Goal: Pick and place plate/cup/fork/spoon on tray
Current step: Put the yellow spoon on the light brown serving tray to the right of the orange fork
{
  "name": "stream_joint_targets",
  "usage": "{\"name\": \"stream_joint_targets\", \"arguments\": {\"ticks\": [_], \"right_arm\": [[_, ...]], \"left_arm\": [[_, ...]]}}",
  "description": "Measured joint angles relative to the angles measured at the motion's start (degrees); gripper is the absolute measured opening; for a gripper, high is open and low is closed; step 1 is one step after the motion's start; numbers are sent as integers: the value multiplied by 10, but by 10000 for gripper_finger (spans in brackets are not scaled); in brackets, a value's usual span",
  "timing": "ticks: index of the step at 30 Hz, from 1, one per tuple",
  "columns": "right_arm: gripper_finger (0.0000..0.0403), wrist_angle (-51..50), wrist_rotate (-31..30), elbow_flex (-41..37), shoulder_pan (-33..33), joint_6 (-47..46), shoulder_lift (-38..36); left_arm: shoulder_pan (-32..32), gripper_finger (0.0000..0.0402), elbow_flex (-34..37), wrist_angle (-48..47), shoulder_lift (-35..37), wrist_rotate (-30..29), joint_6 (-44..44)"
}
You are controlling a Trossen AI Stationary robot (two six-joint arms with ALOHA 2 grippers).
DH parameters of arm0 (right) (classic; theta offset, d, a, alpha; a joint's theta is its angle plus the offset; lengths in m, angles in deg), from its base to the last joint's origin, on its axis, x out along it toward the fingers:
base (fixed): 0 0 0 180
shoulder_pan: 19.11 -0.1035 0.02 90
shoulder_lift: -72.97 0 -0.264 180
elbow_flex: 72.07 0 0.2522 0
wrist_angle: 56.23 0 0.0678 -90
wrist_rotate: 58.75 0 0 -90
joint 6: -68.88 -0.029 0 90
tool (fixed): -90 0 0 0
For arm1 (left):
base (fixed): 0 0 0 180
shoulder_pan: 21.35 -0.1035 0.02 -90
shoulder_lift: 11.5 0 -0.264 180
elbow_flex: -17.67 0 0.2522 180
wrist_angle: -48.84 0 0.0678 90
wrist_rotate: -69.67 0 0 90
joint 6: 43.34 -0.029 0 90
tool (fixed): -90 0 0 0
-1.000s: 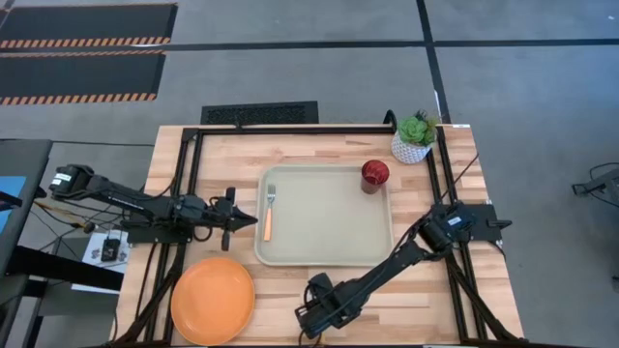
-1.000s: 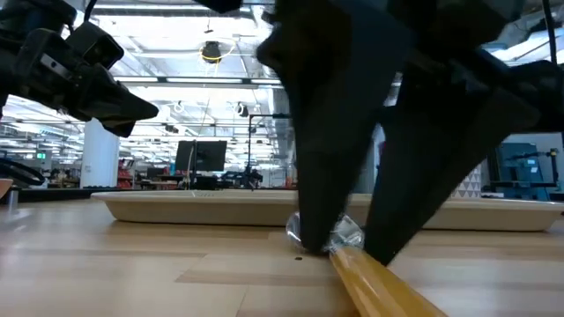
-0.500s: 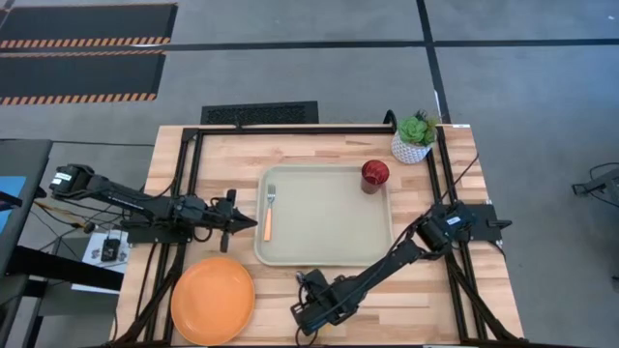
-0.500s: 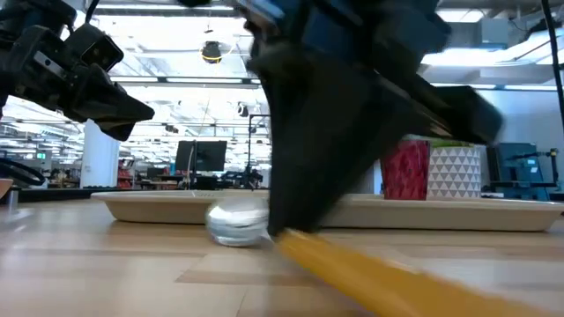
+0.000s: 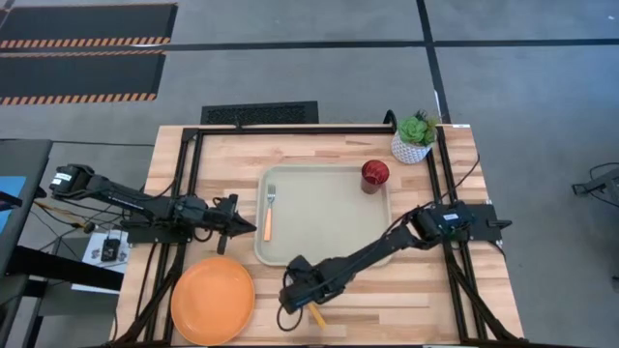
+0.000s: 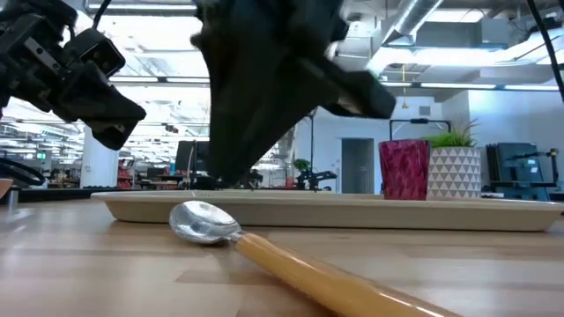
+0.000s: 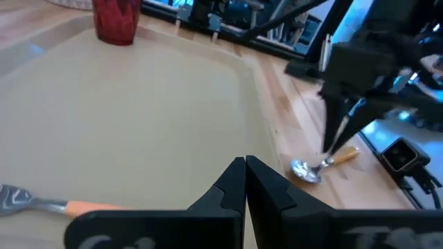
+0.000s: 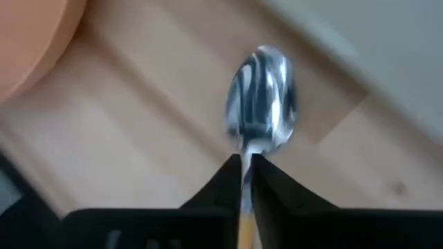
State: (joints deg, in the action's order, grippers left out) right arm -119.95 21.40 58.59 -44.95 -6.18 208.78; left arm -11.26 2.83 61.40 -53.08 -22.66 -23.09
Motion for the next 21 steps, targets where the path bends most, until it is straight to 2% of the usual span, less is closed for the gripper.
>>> {"name": "stream_joint_targets", "arguments": {"ticks": [4,11,15,21], "right_arm": [[100,-9,29,2,-15,1,0],[177,-10,35,1,-36,1,3],[184,-21,5,-4,-41,-5,3],[161,-41,-7,-5,-41,-6,4]], "left_arm": [[0,0,0,-9,0,-9,0],[0,0,0,-12,0,-15,0],[0,0,0,-12,0,-15,0],[0,0,0,-14,0,-15,0]]}}
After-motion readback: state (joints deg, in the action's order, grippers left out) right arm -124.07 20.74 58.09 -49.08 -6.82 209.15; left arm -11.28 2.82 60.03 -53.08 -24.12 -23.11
